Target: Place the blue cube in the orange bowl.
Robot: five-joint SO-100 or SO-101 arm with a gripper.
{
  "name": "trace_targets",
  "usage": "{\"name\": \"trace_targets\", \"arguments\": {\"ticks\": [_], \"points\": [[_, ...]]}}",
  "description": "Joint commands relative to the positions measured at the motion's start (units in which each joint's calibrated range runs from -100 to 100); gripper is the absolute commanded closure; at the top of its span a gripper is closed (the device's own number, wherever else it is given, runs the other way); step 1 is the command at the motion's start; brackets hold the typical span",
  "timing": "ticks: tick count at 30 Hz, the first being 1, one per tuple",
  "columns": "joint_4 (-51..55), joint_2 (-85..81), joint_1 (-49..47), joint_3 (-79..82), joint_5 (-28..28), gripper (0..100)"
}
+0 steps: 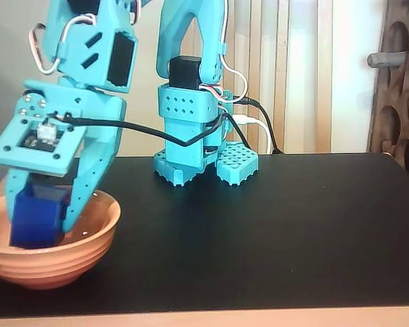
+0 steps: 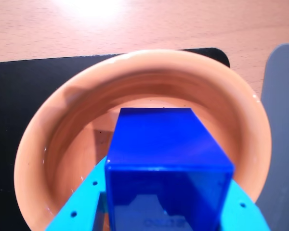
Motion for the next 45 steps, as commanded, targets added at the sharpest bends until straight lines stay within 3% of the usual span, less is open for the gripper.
{"name": "trace_targets", "arguments": {"ticks": [1,45], "points": [[-1.89,-0.25,0.82,-3.04,0.24,86],[-1.10,-1.02,0.32,-2.95,-0.70,71]]}}
